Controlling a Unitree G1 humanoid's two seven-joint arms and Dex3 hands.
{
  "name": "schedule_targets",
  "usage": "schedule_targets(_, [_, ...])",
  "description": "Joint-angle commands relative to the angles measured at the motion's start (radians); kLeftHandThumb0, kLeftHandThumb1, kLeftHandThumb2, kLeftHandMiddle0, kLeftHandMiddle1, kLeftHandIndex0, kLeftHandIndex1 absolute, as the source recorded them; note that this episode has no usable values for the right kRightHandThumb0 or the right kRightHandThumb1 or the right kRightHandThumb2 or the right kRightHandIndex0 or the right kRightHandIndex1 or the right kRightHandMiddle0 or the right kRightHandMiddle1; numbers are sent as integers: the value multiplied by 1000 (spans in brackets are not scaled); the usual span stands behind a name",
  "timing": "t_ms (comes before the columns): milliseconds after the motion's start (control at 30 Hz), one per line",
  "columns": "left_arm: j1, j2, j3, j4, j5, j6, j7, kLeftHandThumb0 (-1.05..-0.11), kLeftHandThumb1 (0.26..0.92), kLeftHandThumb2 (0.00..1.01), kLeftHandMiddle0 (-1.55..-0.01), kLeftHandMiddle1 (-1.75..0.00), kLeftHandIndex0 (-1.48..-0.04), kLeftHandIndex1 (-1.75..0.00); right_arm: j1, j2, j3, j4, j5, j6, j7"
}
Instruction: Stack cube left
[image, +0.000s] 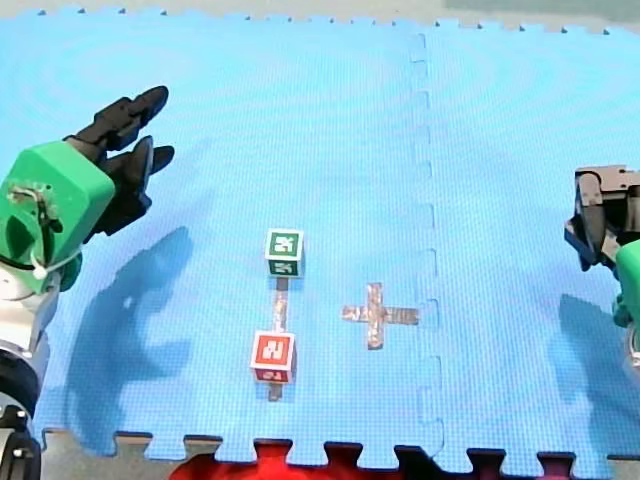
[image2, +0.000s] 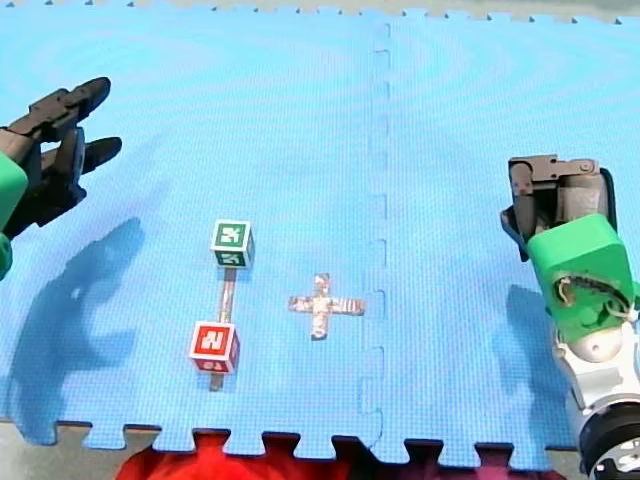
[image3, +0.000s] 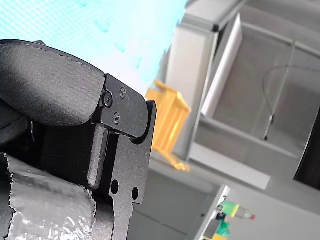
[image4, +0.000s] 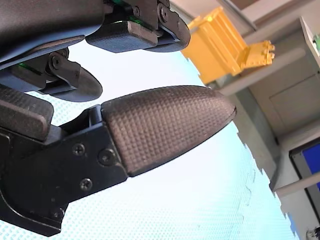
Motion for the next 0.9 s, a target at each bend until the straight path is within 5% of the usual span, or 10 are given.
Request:
schedule_targets(0, [-4, 1, -1, -2, 3, 1, 4, -1048, 921, 820, -537, -2, -330, -2, -4, -4, -5, 2, 7, 0, 2])
schedule_targets(867, [-6, -1, 0, 0, 1, 4, 7, -1048, 921, 821, -539, -2, -331, -1, -10, -2, -6, 0, 16, 5, 13])
